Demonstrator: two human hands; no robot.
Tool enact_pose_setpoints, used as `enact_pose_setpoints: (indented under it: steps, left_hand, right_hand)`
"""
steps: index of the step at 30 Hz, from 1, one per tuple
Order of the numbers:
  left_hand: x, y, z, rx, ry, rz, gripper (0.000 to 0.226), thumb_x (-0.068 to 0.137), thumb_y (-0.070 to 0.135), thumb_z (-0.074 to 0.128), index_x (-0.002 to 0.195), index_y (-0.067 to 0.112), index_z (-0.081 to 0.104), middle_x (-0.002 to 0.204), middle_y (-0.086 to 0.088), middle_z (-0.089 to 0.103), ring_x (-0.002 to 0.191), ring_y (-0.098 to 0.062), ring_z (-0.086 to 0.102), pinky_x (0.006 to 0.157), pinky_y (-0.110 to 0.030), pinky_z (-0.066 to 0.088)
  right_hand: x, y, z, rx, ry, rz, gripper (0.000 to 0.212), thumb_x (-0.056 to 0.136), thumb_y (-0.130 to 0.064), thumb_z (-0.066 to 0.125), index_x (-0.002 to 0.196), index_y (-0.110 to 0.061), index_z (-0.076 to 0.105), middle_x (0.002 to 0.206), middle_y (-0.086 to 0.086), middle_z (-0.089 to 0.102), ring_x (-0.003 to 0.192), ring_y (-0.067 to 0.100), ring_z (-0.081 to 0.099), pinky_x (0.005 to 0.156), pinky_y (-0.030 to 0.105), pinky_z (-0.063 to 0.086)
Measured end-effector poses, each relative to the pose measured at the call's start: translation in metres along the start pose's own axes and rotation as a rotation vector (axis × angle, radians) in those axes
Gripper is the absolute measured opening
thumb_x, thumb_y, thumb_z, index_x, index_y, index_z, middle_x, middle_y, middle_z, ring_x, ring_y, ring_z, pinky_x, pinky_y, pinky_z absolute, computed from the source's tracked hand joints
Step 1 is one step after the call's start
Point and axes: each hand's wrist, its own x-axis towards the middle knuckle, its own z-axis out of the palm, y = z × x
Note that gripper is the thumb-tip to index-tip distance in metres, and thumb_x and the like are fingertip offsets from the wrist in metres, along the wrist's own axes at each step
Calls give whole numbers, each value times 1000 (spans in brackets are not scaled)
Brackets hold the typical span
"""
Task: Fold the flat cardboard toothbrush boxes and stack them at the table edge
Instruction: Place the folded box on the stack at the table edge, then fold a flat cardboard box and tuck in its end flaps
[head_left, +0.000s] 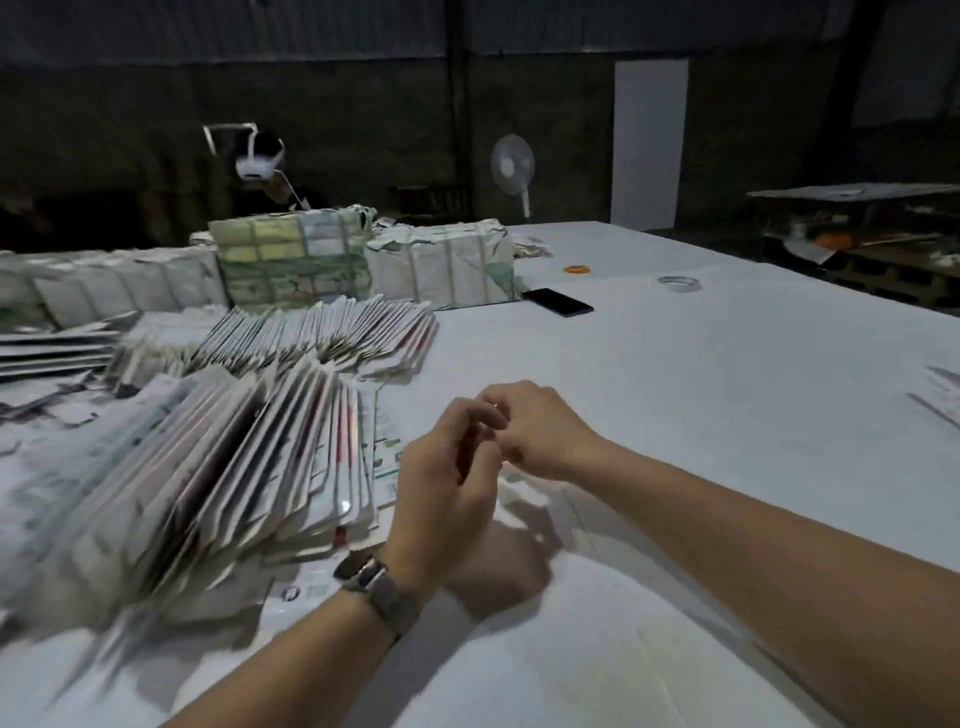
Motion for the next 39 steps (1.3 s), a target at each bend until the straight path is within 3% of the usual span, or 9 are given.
enact_pose_setpoints:
  steps: [5,9,15,20,24,28,31,35,39]
  left_hand:
    - [16,-9,-21,280,23,-2,11,89,29,51,99,31,57,74,5,65,70,-21,65,58,-37,50]
    - [20,-27,-38,1081,-357,-172,26,96,40,47,115,22,45,115,-3,60,108,-29,56,69,-34,36]
    - [28,-21,-46,1218,-482,-293,27,95,37,50,103,19,30,99,-7,64,92,-34,65,60,-31,31]
    - [29,5,-44,1251,-423,-126,26,96,19,46,119,18,35,72,-1,48,63,-30,50,49,-31,18]
    - [40,23,-47,1032,-274,-21,25,93,13,45,113,22,32,63,-1,41,51,-24,36,46,-34,18]
    - [43,22,-42,372,-211,-28,28,97,9,43,108,33,36,75,-15,64,58,-29,58,47,-44,41]
    - [25,10,-23,-137,-200,-252,32,104,7,41,108,39,40,88,-19,71,72,-40,68,57,-52,57]
    - [6,-12,-7,-429,-238,-575,33,101,5,42,126,26,38,71,-1,72,62,-15,67,48,-23,49]
    - [11,-15,1,-545,-118,-687,22,105,15,45,126,22,49,82,-4,77,67,-19,73,53,-29,56]
  right_hand:
    - [22,-13,32,143,13,43,29,85,-5,50,65,-25,59,60,0,64,49,13,57,42,23,44]
    - [20,10,36,409,215,172,22,86,-9,55,83,-27,68,70,1,69,49,10,57,49,22,47]
    - [19,30,30,574,268,189,23,91,-2,53,87,-18,69,65,2,64,49,18,49,49,27,45]
    - [21,30,34,566,265,165,24,90,-1,53,87,-18,69,61,-1,63,50,16,50,46,25,45]
    - [23,32,36,619,270,159,20,90,-6,55,88,-19,70,59,-2,63,51,17,49,48,28,44]
    - [19,26,34,798,286,181,21,98,-36,55,97,-20,69,74,1,66,63,17,56,52,27,44]
    - [9,21,20,931,232,217,41,100,-55,42,105,-25,70,89,5,74,75,23,74,61,31,57]
    - [-11,23,3,973,256,245,22,103,-35,51,115,-23,65,92,5,77,73,26,76,56,28,57]
    - [-29,23,12,960,146,205,19,103,-24,52,120,-28,61,86,6,77,67,23,75,53,28,57]
